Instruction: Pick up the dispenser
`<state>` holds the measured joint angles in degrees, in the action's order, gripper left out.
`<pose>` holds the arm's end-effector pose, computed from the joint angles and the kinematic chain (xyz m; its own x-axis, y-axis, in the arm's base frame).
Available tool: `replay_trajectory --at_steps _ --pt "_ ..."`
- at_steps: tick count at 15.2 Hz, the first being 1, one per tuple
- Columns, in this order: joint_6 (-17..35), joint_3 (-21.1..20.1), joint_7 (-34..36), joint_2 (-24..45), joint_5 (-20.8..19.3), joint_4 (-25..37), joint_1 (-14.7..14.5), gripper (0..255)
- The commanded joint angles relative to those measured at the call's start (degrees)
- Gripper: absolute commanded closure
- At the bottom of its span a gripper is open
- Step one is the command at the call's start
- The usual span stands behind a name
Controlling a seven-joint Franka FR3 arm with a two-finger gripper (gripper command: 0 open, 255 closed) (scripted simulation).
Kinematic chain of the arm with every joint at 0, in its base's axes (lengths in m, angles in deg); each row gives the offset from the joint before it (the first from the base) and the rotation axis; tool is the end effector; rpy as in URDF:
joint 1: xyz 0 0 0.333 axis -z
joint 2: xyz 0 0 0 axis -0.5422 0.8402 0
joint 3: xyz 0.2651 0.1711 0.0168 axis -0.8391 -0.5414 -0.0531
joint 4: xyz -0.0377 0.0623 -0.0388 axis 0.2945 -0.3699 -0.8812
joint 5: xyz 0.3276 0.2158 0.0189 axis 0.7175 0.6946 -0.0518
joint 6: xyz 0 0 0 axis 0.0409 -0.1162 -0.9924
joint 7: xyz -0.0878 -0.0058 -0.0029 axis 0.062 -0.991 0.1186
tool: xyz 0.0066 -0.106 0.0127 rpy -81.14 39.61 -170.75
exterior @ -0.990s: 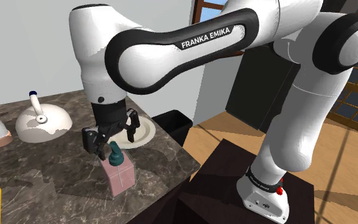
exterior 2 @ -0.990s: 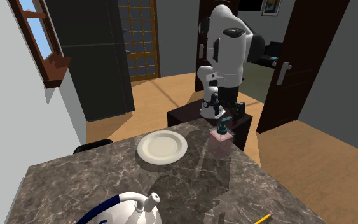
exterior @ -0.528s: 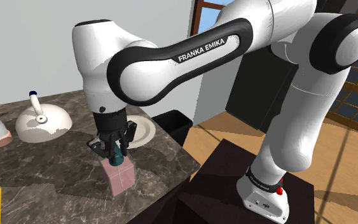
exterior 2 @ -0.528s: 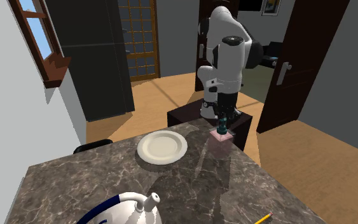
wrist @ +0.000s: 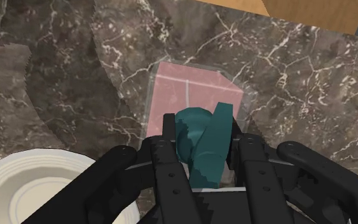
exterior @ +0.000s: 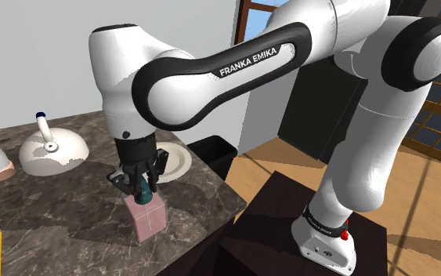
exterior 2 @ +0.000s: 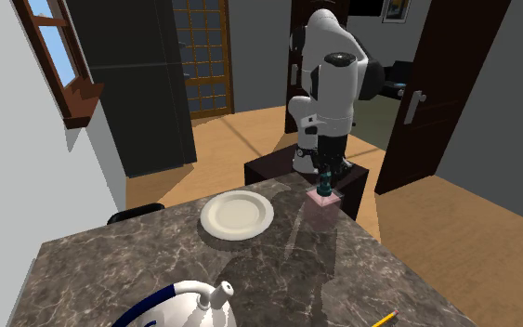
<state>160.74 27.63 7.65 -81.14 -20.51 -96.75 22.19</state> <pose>0.4115 0.4016 0.4467 0.9957 -0.0204 -0.0908 -0.0219 -0.9997 -0.0147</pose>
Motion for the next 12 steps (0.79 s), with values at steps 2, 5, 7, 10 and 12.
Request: replay_trajectory --at_steps 2,5,7,10,12 --pt "-1.47 -0.01 -0.12 -0.40 0.25 1.10 0.06 255" --pt "-3.69 -0.02 -0.21 -0.95 0.55 2.85 0.14 255" --pt "-5.17 -0.02 -0.25 -1.26 0.72 4.08 0.18 255" --pt "-7.42 -0.03 -0.26 -1.61 0.90 6.04 0.22 255" --pt "-8.93 -0.03 -0.24 -1.77 0.98 7.41 0.24 255"
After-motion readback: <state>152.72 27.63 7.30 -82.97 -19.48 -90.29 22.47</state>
